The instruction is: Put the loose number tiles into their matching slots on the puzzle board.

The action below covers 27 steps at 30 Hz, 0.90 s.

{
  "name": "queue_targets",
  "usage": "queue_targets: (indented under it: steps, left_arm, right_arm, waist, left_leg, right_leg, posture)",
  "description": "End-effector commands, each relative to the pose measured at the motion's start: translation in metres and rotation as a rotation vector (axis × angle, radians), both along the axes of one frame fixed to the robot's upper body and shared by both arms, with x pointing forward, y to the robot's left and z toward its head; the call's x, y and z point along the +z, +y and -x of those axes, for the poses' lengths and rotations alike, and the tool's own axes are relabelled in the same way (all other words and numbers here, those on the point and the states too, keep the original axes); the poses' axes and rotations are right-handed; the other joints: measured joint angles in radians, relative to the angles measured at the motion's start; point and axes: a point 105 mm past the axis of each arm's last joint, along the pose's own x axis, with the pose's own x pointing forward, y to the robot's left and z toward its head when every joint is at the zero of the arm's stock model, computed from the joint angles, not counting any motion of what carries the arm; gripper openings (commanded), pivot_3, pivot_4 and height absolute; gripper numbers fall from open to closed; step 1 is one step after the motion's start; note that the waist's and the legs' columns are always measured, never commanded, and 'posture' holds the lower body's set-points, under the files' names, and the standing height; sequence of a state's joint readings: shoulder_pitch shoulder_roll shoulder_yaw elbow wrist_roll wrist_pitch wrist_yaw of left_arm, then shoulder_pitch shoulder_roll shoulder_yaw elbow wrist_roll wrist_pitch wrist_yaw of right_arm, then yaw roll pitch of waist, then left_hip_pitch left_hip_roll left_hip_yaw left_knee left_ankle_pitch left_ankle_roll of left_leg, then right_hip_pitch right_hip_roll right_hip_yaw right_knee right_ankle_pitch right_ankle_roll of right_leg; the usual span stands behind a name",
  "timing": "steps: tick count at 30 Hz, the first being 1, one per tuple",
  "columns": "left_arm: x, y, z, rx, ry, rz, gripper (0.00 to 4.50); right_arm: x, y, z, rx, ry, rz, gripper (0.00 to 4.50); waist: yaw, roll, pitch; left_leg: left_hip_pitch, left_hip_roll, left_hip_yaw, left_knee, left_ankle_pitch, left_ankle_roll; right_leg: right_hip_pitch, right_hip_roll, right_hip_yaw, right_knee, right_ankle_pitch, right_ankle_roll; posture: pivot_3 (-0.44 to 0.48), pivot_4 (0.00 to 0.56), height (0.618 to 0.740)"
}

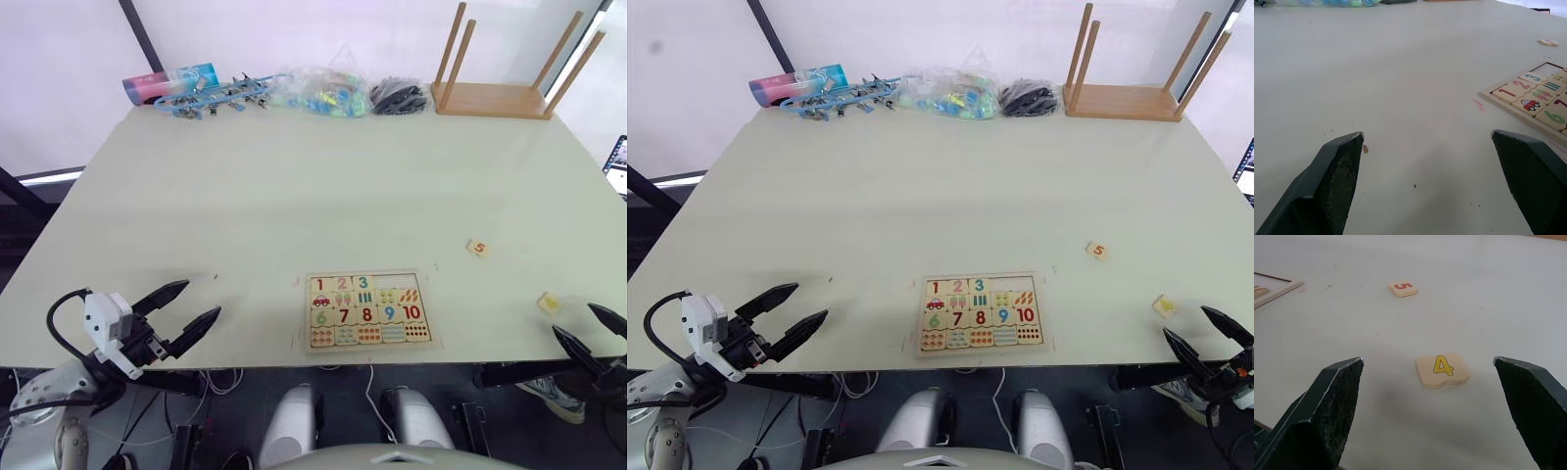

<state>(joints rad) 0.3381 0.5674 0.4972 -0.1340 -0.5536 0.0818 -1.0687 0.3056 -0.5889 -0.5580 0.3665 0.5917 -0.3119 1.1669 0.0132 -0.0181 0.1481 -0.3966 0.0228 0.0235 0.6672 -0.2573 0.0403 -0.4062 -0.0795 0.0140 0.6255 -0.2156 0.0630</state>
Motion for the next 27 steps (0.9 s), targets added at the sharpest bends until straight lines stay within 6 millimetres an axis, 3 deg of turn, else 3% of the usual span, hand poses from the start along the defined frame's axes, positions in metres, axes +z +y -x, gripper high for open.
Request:
queue_targets:
  steps: [1, 27]
  left_arm:
    - [0.0047, -0.0042, 0.0022, -0.025, -0.019, -0.004, 4.43]
    - [0.0079, -0.0113, -0.0017, -0.083, -0.051, -0.011, 4.43]
  right_arm:
    - [0.0144, -0.0022, -0.002, 0.003, -0.042, 0.035, 4.5]
    - [0.018, 0.0048, -0.0117, 0.016, 0.002, 0.041, 4.5]
  waist:
    - [0.0, 0.0, 0.0]
    - [0.001, 0.0, 0.0]
  left_leg:
    - [0.0, 0.0, 0.0, 0.0, 0.0, 0.0]
    - [-0.002, 0.0, 0.001, -0.001, 0.0, 0.0]
  right_leg:
    - [0.0, 0.0, 0.0, 0.0, 0.0, 0.0]
    - [-0.003, -0.001, 0.0, 0.0, -0.001, 0.001]
  posture:
    - [0.0, 0.15, 0.74]
    - [0.0, 0.15, 0.74]
